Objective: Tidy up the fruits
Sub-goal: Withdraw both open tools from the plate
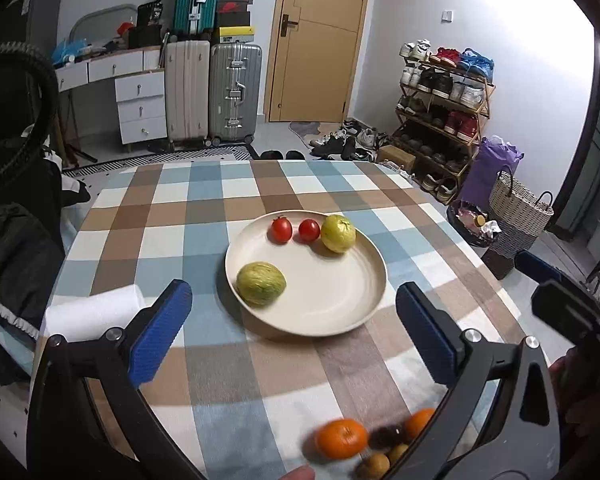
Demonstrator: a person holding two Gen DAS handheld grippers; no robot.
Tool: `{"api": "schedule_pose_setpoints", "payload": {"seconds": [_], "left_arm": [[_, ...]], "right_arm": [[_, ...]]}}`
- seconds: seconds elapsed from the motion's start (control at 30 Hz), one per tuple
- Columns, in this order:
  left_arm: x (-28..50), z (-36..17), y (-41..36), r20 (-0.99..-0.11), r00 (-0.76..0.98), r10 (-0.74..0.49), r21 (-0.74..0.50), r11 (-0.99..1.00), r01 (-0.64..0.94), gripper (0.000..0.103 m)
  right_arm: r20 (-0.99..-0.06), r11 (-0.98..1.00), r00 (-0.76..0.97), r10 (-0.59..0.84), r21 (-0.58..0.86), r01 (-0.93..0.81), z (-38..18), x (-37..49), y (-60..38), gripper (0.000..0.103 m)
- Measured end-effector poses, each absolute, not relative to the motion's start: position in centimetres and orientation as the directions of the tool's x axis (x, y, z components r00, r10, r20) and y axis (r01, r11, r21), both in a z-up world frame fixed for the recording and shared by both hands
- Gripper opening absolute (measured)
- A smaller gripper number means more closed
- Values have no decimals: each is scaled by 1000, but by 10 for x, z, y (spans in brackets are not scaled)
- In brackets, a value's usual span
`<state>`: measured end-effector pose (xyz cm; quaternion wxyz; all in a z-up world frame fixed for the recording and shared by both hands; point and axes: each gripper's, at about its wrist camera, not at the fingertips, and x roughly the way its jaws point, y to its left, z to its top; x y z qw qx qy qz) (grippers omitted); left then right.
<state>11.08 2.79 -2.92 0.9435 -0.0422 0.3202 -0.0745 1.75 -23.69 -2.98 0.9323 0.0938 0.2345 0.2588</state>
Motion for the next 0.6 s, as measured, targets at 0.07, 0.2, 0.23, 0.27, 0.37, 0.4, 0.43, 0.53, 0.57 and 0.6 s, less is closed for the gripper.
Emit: {"api": "schedule_pose_setpoints", "payload": {"seconds": [0.07,0.2,0.23,0.27,0.37,0.4,0.43,0.53,0.57,0.6], "left_arm": [[97,-29,25,-599,783,-169,-125,985,117,102],[76,-33,21,-604,781,-160,-117,987,112,102],[70,-35,21,-606,779,-158,-114,987,111,102],[64,-37,21,-609,777,-158,-115,987,111,102],[51,-45,22,-623,766,-160,-120,987,109,102],[49,-48,23,-627,763,-159,-120,987,108,102],[46,-51,24,-631,759,-159,-120,987,107,102],[37,-64,28,-652,741,-161,-128,987,102,102],[38,-68,30,-658,735,-165,-133,986,102,102],[37,-72,31,-665,728,-168,-138,985,102,102]], "right_arm": [[-388,860,769,508,274,-430,-32,5,-237,103],[-389,868,777,495,253,-427,-37,-18,-236,103],[-393,870,776,493,247,-428,-39,-23,-235,103],[-398,871,775,491,242,-428,-41,-26,-234,103],[-423,874,765,486,228,-429,-48,-35,-230,103],[-427,874,762,487,227,-430,-50,-37,-229,103],[-432,872,758,490,229,-433,-54,-41,-228,103],[-449,867,743,497,228,-442,-63,-49,-224,103],[-456,868,739,496,225,-443,-66,-51,-224,103],[-463,868,736,495,221,-444,-68,-53,-223,103]]}}
